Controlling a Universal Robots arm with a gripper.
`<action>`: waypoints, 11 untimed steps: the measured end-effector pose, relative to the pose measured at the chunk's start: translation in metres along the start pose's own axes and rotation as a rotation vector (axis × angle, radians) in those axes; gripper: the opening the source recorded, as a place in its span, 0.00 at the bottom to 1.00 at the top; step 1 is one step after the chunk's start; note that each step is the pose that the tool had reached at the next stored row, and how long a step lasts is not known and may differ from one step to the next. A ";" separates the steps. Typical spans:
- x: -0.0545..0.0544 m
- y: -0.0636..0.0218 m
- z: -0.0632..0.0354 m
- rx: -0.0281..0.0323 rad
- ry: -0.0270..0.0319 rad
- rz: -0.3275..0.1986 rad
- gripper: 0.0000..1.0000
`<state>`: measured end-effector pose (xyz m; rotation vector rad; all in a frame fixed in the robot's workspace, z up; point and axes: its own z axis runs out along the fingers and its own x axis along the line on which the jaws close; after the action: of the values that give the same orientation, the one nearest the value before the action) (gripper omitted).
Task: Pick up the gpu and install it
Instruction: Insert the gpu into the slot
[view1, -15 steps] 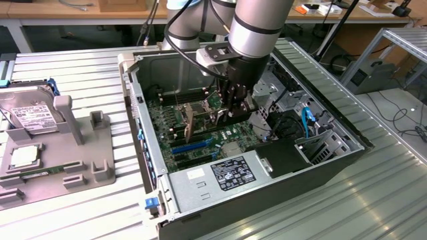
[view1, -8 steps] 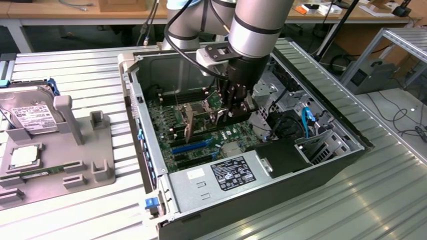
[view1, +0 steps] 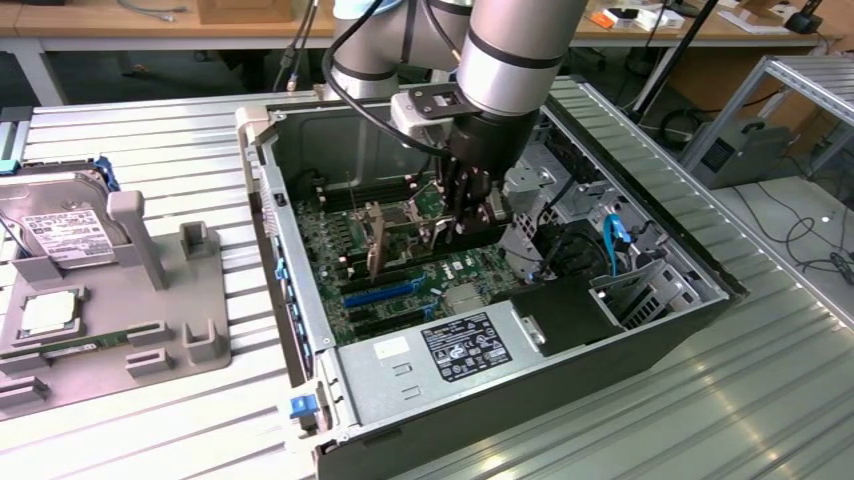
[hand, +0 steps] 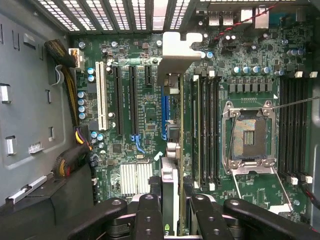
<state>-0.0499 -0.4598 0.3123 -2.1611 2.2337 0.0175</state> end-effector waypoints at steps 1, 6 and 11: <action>0.000 0.0000 0.0000 0.0000 0.0000 0.000 0.27; 0.000 0.0008 0.0003 0.0000 0.0000 0.000 0.27; 0.000 0.0029 0.0011 0.0000 0.0000 0.000 0.27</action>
<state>-0.0528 -0.4598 0.3112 -2.1611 2.2336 0.0175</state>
